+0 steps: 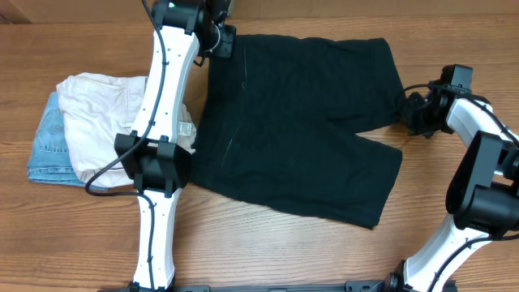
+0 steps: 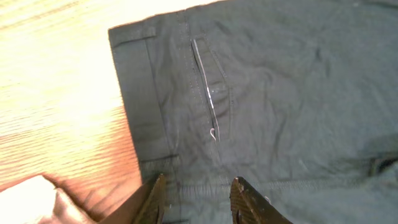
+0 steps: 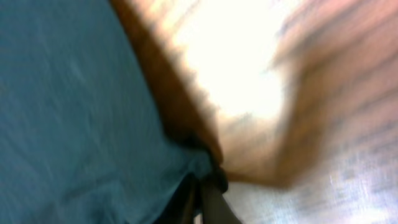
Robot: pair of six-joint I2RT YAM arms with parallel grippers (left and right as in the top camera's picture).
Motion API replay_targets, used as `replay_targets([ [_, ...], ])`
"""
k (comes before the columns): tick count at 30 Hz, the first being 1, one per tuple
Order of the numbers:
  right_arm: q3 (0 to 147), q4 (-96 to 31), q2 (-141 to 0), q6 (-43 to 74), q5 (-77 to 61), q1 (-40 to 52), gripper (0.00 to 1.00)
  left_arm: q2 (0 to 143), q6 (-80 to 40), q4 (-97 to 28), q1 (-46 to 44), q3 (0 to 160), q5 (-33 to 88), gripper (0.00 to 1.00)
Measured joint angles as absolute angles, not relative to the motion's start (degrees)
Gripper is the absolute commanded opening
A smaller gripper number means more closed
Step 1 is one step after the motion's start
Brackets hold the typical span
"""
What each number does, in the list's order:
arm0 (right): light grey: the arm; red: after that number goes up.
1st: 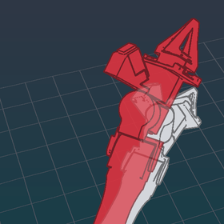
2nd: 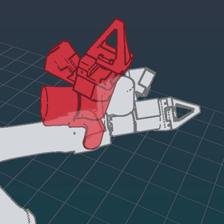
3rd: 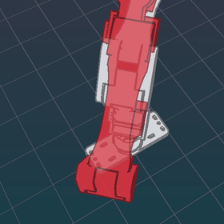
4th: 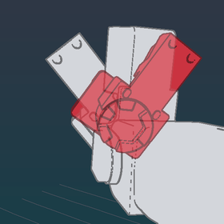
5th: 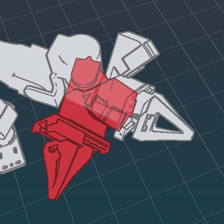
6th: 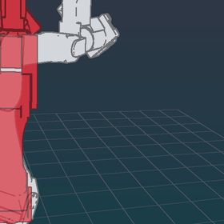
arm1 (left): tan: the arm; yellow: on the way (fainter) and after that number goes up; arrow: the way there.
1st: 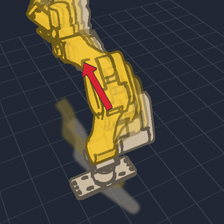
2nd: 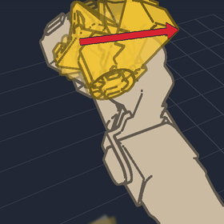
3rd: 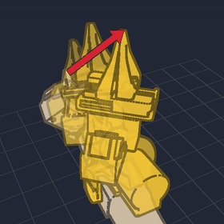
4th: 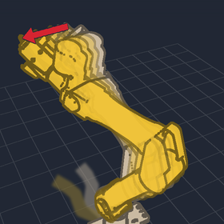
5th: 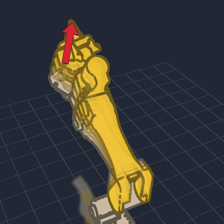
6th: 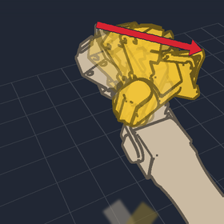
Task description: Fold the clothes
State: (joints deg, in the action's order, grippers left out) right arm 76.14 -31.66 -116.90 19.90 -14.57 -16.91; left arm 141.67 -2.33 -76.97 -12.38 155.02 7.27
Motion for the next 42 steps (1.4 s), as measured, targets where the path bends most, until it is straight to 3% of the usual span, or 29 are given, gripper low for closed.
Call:
replay_targets([
  [7,76.0,-22.7,-116.9,20.3,-13.8,-19.6,0.06,141.7,0.0,-86.4,-12.4,159.7,6.9,0.37],
  [8,76.0,-22.8,-116.9,20.4,-13.7,-20.8,0.21,141.7,0.3,-86.9,-12.4,159.7,6.7,0.38],
  [9,76.5,-23.6,-116.9,20.4,-13.7,-23.7,0.57,141.7,0.7,-87.2,-12.4,159.7,6.6,0.38],
  [11,78.0,-26.2,-116.9,20.0,-15.3,-27.0,0.65,141.7,1.1,-87.3,-12.4,159.7,6.4,0.36],
  [14,80.2,-31.9,-116.9,19.0,-20.0,-31.9,0.66,141.7,1.7,-88.6,-12.4,159.7,6.3,0.33],
  [22,81.0,-51.4,-112.3,13.9,-28.3,-37.6,0.64,138.9,2.2,-95.9,-12.4,159.7,3.9,0.45],
  [31,81.0,-63.4,-103.1,10.0,-30.8,-37.8,0.62,120.5,2.1,-96.5,-11.0,153.7,4.1,0.44],
  [42,80.8,-76.7,-92.1,11.5,-26.8,-35.7,0.75,98.5,2.1,-90.3,-9.6,110.4,7.0,0.51],
])
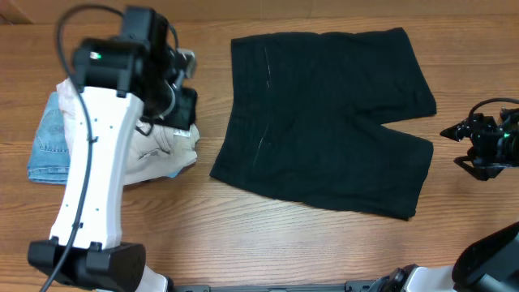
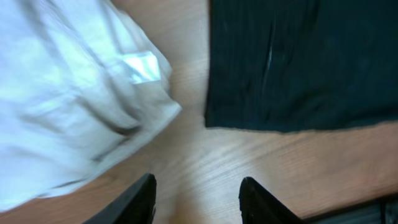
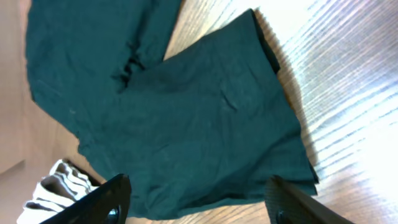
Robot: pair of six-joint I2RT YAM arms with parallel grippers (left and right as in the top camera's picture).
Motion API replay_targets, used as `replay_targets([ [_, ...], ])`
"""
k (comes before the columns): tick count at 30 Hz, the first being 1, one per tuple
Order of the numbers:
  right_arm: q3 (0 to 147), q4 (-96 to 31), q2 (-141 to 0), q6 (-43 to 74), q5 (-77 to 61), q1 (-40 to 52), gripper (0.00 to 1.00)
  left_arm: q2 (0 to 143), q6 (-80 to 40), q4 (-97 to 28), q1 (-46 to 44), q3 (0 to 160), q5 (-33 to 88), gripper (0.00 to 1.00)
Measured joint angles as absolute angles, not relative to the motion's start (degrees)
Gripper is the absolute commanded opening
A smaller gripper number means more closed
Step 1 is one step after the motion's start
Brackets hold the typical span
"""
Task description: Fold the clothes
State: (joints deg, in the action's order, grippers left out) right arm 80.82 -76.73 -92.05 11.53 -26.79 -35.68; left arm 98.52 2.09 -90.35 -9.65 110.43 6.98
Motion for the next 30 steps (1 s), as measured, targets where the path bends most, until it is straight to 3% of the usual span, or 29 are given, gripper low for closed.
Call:
replay_targets([
  [1,80.3,-76.5,-92.1,11.9,-26.4,-35.3,0.75,98.3,2.1,-87.4,-10.2,105.3,8.0,0.52],
  [5,75.6,-75.7,-92.1,12.6,-25.0,-32.1,0.76,99.7,1.5,-76.4,-12.6,87.5,11.4,0.78],
  [6,74.3,-75.4,-92.1,12.8,-24.9,-31.2,0.77,99.9,0.9,-73.6,-13.2,83.5,12.0,0.81],
  [13,70.8,-75.5,-92.1,13.3,-23.7,-28.3,0.78,100.4,-3.6,-57.6,-13.5,66.1,16.2,0.84],
  [18,70.8,-76.0,-92.1,13.3,-23.5,-28.3,0.79,102.2,-6.3,-51.2,-13.5,62.8,17.6,0.63],
  [22,70.8,-76.1,-92.1,13.3,-23.5,-28.3,0.79,106.1,-7.1,-50.1,-13.5,62.8,17.8,0.3],
  [24,70.8,-76.2,-92.1,13.3,-23.1,-28.3,0.79,107.1,-7.5,-49.1,-13.5,63.0,18.1,0.08],
  [28,70.7,-76.6,-92.1,13.3,-21.8,-28.3,0.82,107.8,-8.1,-48.1,-13.5,63.2,18.3,0.04],
  [30,70.3,-76.1,-92.1,13.3,-21.2,-28.3,0.78,108.0,-8.6,-49.8,-13.5,63.9,18.2,0.04],
])
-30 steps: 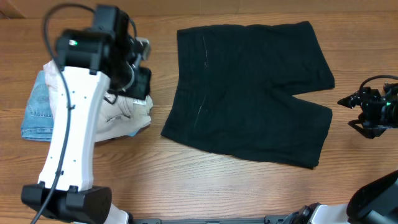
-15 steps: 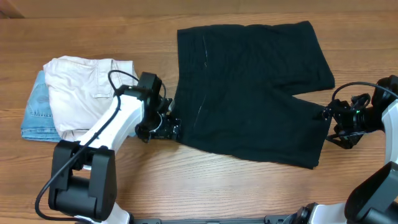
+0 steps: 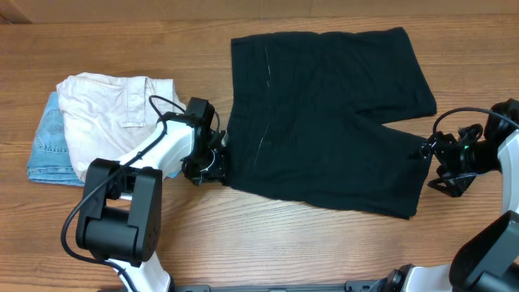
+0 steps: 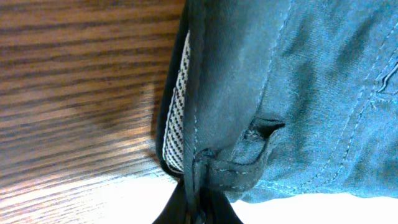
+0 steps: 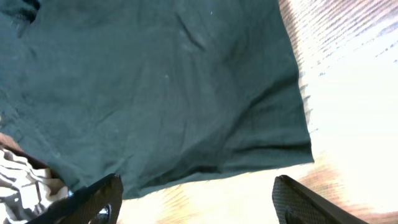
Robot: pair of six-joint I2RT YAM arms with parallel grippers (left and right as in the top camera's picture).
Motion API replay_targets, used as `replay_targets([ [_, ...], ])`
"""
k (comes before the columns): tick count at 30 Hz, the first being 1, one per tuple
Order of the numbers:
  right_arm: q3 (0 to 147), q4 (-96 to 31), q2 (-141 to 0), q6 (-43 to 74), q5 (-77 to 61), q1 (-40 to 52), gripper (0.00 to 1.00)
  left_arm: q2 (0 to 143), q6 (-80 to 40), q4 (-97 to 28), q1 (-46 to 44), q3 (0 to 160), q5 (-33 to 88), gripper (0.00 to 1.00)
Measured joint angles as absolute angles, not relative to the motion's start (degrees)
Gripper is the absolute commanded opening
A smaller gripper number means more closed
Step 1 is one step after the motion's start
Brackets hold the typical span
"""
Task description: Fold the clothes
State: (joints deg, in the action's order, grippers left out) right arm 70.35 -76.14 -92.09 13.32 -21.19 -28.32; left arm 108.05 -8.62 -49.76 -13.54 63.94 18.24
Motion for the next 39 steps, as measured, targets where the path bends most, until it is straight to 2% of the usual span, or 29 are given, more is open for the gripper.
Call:
replay_targets([
  [2,68.2,-75.1,-92.1,13.7,-20.9,-28.3,0.7,108.2,-8.7,-52.7,-13.5,65.4,18.2,0.04],
  [4,64.9,-74.2,-92.1,14.6,-20.7,-28.3,0.51,108.2,-8.7,-54.6,-13.5,67.0,18.2,0.04],
  [5,63.6,-73.8,-92.1,14.7,-20.7,-28.3,0.45,108.2,-8.7,-55.0,-13.5,67.5,18.1,0.04],
  [8,57.4,-72.0,-92.1,16.8,-20.6,-28.3,0.49,108.2,-8.7,-55.8,-13.5,69.7,17.9,0.04],
  [12,51.3,-71.2,-92.1,18.3,-20.9,-28.3,0.49,108.2,-8.7,-55.8,-13.5,70.5,17.8,0.04],
  [13,50.2,-71.0,-92.1,18.4,-21.1,-28.3,0.45,108.2,-8.7,-55.8,-13.5,70.5,17.8,0.04],
  [14,49.4,-70.9,-92.1,18.6,-21.3,-28.3,0.36,108.2,-8.7,-55.8,-13.5,70.5,17.8,0.04],
  [15,48.8,-70.8,-92.1,18.9,-21.5,-28.3,0.31,108.2,-8.7,-55.8,-13.5,70.5,17.8,0.04],
  [17,47.6,-70.3,-92.1,19.3,-21.9,-28.3,0.24,108.2,-8.7,-55.8,-13.5,70.5,17.8,0.04],
  [22,46.8,-68.4,-92.1,19.4,-22.2,-28.3,0.29,108.2,-8.6,-55.7,-13.5,70.5,17.8,0.04],
  [23,46.7,-67.1,-92.1,19.5,-22.3,-28.3,0.35,108.2,-8.6,-55.7,-13.5,70.5,17.8,0.04],
  [24,46.4,-65.9,-92.1,19.5,-22.2,-28.3,0.47,108.2,-8.6,-55.8,-13.5,70.5,17.8,0.04],
  [27,45.5,-62.8,-92.1,20.1,-22.1,-28.3,0.55,108.2,-8.6,-55.7,-13.5,70.5,17.8,0.04],
  [31,43.9,-59.2,-92.1,21.6,-21.0,-28.3,0.6,108.2,-8.6,-55.8,-13.5,70.5,17.8,0.04],
  [33,42.8,-58.0,-92.1,22.2,-20.6,-28.3,0.59,108.2,-8.6,-55.8,-13.5,70.5,17.8,0.04],
  [34,42.6,-57.8,-92.1,22.3,-20.5,-28.3,0.55,108.2,-8.6,-55.8,-13.5,70.5,17.8,0.04],
  [37,42.5,-57.5,-92.1,22.8,-19.4,-28.3,0.38,108.2,-8.6,-55.9,-13.5,70.5,17.8,0.04],
  [39,42.4,-56.2,-92.1,23.1,-18.7,-28.3,0.24,108.2,-8.6,-56.0,-13.5,70.5,17.8,0.04],
])
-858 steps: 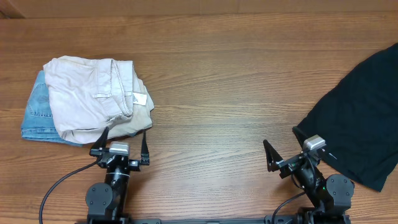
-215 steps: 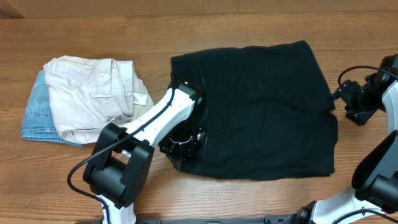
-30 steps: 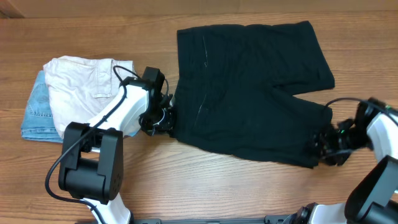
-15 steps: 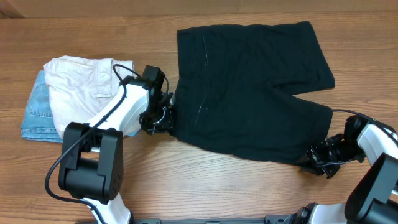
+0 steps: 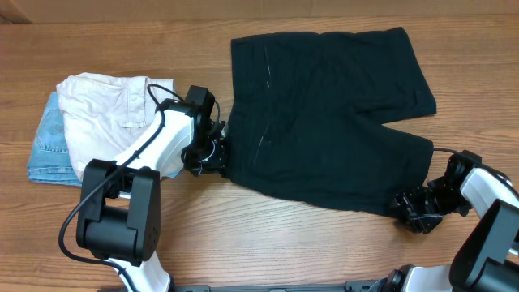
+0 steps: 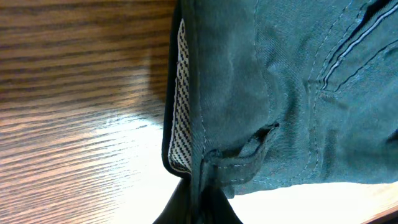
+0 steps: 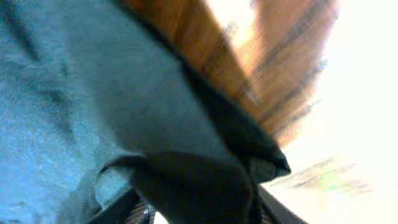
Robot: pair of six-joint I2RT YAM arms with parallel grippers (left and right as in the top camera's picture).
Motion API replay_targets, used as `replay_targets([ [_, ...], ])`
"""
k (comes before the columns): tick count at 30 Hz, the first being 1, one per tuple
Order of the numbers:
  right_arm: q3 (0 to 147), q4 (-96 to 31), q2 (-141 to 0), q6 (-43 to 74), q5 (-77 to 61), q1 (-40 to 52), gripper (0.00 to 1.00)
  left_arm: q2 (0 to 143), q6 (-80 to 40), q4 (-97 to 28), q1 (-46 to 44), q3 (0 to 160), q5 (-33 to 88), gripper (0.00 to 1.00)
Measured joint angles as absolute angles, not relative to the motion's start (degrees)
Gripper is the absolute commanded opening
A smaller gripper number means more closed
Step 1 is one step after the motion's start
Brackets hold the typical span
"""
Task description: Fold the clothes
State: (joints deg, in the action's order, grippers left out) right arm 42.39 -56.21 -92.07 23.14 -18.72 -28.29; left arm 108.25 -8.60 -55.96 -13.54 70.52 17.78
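Black shorts [image 5: 324, 113] lie spread flat on the wooden table, waistband to the left and legs to the right. My left gripper [image 5: 215, 156] is at the near-left waistband corner. In the left wrist view it [image 6: 199, 202] is shut on that corner, where the checked inner lining [image 6: 180, 124] shows. My right gripper [image 5: 408, 211] is at the near corner of the lower leg. The right wrist view is blurred: the gripper [image 7: 199, 211] is open, its fingers standing either side of the dark hem [image 7: 205, 137].
A folded cream garment [image 5: 113, 113] lies on folded blue jeans [image 5: 45, 150] at the left of the table, just beyond my left arm. Bare wood [image 5: 268, 243] runs along the near edge below the shorts.
My right gripper was open beside the right edge of the lower leg; now it is at that leg's near corner with the hem between its fingers. The left gripper stays shut on the waistband corner.
At first the shorts lay askew, the left gripper open at the far waistband corner and the right shut on a leg hem. Then they lay squarer, both grippers open and away. Then the left was shut on the near waistband corner; now the right straddles the leg corner.
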Motion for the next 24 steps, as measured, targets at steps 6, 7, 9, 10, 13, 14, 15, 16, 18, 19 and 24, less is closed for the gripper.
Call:
replay_targets([
  [6,42.4,-51.7,-91.5,23.1,-17.9,-28.2,0.04,108.2,-8.6,-58.1,-13.6,70.8,17.8,0.04],
  [7,42.4,-51.6,-91.5,23.1,-17.9,-28.1,0.04,108.2,-8.4,-58.9,-13.6,71.2,17.9,0.04],
  [9,42.6,-51.9,-91.5,22.9,-17.6,-28.1,0.04,108.2,-8.2,-60.0,-13.8,72.1,17.8,0.04],
  [10,42.9,-52.1,-91.5,22.7,-17.4,-28.1,0.04,108.2,-8.0,-60.5,-13.9,72.8,17.9,0.04],
  [13,44.3,-53.6,-90.9,21.9,-16.3,-28.0,0.04,107.9,-7.4,-62.0,-14.0,74.1,18.1,0.04],
  [14,44.8,-54.5,-89.9,21.6,-16.1,-28.0,0.04,107.3,-7.2,-62.2,-14.0,74.4,18.3,0.04],
  [15,45.3,-55.6,-88.4,21.1,-16.1,-28.0,0.04,106.4,-7.1,-62.4,-14.1,74.5,18.3,0.04],
  [16,45.8,-56.6,-86.8,20.9,-16.0,-28.0,0.04,105.4,-7.1,-62.5,-14.2,74.7,18.2,0.04],
  [18,47.2,-59.3,-82.5,20.5,-16.0,-28.0,0.04,103.0,-7.0,-62.9,-14.3,75.1,17.9,0.04],
  [19,47.4,-59.7,-81.6,20.5,-16.1,-28.0,0.04,101.7,-6.9,-63.3,-14.3,75.4,17.6,0.04],
  [24,48.9,-63.4,-71.1,20.3,-16.2,-28.0,0.04,94.3,-6.9,-67.3,-14.3,76.1,16.6,0.04],
])
